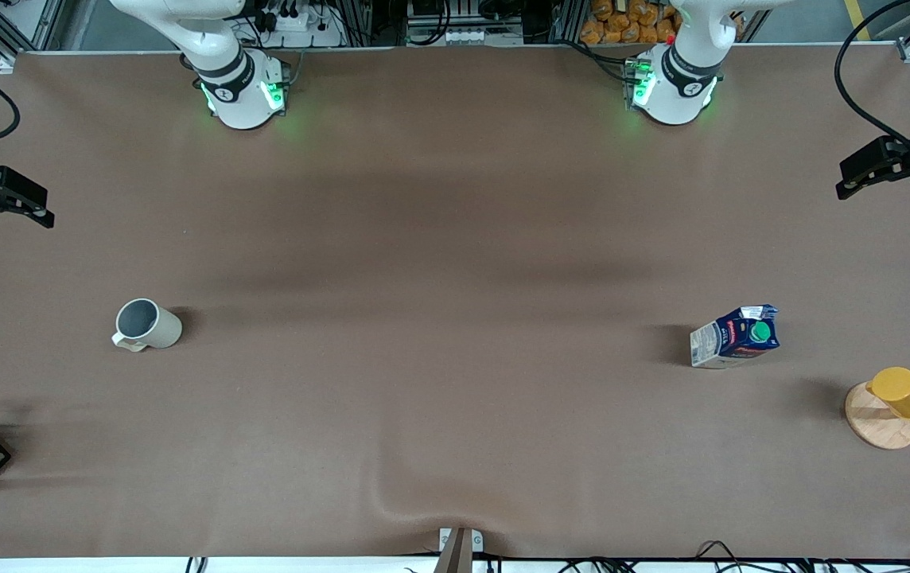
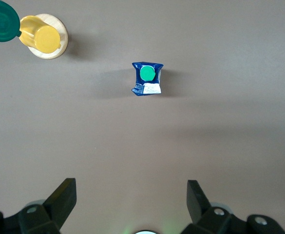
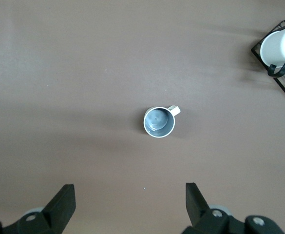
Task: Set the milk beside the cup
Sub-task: 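Reach the left gripper to the milk carton while the right gripper reaches the mug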
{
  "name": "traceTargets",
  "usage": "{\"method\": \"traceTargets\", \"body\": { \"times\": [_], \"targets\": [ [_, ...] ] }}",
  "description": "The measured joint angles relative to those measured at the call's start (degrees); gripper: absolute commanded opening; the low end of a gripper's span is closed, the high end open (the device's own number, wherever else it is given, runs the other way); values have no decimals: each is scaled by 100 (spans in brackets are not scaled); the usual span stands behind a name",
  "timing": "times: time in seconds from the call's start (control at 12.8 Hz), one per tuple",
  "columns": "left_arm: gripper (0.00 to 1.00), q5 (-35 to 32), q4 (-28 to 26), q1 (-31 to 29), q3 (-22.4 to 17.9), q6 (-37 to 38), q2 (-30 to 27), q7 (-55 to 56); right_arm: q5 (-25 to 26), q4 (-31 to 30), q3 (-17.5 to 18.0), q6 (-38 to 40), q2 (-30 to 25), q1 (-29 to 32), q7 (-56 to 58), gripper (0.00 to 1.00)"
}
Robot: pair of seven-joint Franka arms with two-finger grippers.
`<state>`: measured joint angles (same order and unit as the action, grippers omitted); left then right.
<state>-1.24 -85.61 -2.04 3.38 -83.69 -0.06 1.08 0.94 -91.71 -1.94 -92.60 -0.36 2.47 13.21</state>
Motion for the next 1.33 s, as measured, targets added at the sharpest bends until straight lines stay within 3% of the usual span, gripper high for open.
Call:
{"method": "traceTargets", "body": {
  "times": [0.31,0.55,0.78,1.33],
  "targets": [
    [100,0,4,10,3,8,121,0,-1,39,8,0,-1,-87,-621,100],
    [100,0,114,8,0,-62,737,0,-1,47,4,0,-1,-92,-650,100],
    [100,1,146,-6,-1,-647,1558,11,-1,42,0,18,7,-92,-659,100],
    [100,143,-178,-186,-3,-1507,2079,17,3,-47,-93,38,480,-19,-678,100]
  ]
}}
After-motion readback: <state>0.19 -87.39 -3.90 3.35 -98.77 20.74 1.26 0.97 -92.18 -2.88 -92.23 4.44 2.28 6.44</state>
